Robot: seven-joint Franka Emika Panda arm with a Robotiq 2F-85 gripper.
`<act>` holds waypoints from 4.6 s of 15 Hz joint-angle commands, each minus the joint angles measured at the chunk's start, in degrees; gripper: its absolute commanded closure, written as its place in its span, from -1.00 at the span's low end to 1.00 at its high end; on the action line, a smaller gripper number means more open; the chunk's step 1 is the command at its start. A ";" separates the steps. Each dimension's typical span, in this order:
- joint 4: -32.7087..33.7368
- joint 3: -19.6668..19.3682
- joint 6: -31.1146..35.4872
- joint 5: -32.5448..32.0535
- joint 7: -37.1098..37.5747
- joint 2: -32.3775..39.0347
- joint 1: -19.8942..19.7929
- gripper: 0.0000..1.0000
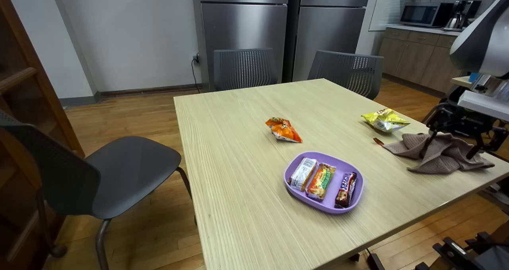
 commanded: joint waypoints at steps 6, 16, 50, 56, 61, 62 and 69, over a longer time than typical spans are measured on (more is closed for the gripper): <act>1.77 3.19 -0.21 3.91 -5.08 1.20 -4.04 -1.00; 3.36 8.42 0.55 9.67 -9.87 2.96 -9.08 -1.00; 4.40 -5.25 -5.55 -2.00 7.70 0.35 11.08 0.99; 6.25 -9.21 -10.01 -9.06 16.47 -0.43 17.81 0.99; 7.91 -9.26 -12.93 -10.37 19.72 -1.56 19.91 0.99; 8.22 -9.11 -13.32 -10.30 20.06 -1.85 20.11 0.99; 9.94 -8.48 -16.21 -10.13 21.41 -3.85 21.53 0.99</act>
